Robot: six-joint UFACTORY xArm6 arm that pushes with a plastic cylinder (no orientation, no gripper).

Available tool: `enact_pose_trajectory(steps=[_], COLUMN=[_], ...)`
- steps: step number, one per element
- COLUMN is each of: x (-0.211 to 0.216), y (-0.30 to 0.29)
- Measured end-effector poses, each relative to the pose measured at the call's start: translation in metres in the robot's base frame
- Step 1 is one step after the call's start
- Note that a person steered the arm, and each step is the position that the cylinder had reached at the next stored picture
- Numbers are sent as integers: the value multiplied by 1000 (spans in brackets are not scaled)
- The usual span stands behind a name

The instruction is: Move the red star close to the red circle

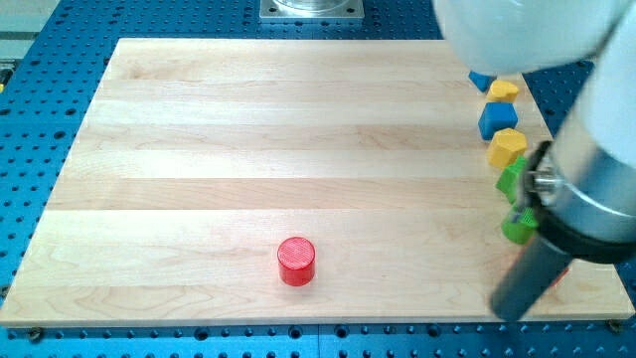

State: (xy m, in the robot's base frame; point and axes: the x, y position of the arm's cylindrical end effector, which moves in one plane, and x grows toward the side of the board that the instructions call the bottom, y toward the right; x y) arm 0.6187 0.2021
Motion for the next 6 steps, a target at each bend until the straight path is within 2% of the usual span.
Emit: enact_pose_trajectory(steps=[2, 4, 5, 6], x=[-2, -9, -43, -33], y=[115, 102, 96, -1])
